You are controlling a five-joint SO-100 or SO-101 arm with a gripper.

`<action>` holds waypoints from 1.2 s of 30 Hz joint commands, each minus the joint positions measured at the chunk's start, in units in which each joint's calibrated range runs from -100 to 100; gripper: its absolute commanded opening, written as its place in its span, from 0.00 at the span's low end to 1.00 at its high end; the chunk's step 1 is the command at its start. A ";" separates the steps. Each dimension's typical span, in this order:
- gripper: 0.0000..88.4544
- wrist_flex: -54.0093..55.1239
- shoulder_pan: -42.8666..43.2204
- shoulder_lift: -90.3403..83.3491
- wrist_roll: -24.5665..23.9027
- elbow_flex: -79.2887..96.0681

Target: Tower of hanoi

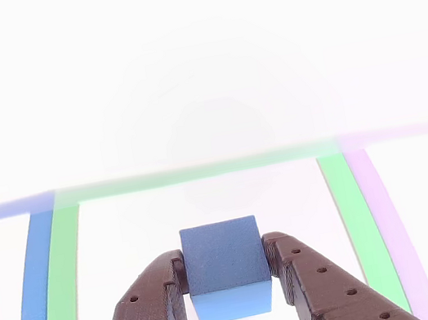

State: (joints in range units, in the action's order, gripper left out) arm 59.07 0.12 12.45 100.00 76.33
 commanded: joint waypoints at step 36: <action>0.00 -76.32 -5.49 -53.99 0.00 -18.05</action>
State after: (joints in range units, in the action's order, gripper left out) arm 5.70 -3.40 -30.60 100.00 67.97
